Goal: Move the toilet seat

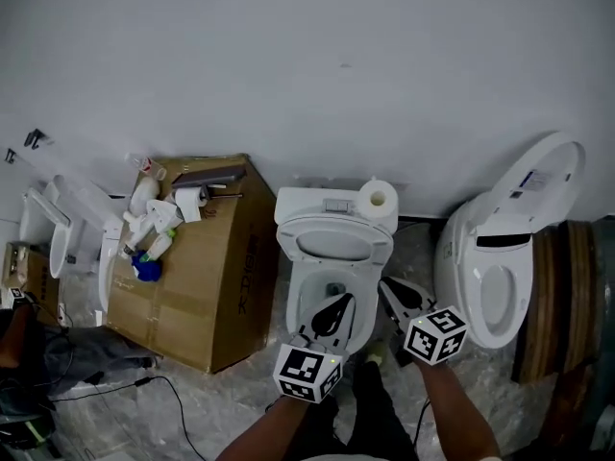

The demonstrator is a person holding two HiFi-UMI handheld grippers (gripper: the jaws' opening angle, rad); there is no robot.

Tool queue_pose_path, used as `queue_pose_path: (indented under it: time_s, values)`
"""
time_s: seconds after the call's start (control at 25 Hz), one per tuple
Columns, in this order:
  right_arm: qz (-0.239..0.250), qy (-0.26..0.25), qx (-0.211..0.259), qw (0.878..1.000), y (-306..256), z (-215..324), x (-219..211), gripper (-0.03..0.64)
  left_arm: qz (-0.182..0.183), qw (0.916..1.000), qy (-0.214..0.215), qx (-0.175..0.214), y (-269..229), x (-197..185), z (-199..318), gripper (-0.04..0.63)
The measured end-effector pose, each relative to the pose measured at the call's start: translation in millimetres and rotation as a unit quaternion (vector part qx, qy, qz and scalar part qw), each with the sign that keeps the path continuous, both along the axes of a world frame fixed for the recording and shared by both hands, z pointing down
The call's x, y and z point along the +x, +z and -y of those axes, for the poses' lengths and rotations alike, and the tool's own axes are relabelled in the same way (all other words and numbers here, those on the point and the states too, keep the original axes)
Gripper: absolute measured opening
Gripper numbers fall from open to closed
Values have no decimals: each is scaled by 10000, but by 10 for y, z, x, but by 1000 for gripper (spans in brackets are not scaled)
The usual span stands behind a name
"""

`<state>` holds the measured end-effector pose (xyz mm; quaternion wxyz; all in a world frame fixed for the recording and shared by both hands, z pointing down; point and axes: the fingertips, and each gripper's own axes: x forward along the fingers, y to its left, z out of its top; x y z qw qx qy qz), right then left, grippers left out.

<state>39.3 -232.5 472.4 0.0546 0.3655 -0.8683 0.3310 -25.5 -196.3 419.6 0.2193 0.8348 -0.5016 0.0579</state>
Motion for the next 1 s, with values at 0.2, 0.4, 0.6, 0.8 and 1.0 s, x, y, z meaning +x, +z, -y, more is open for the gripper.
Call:
queue_pose_path:
  time_s: [0.2,0.4,0.6,0.8,1.0]
  values:
    - [-263,286,518,9979,-586,-291,-101,28,13,9994,321,147,-412,-127,-278,9]
    - [-458,543,1123,9911,-1159,-616,-261,21,-11,9983,448,382,-838,-296,-596,9]
    - [-728,692,1672,9808,-1599,-917,-400,17,21,9949,729,696,-1235,-322,-856,9]
    - [-902,806,2220,9675,-2014,-1075,-533,17,-6,9913,816,1035,-1611,-459,-894,9]
    - [-1111,814,2601,9557,-2233,-1311,-728,15,-54,9900,798,1164,-1790,-601,-1007,9]
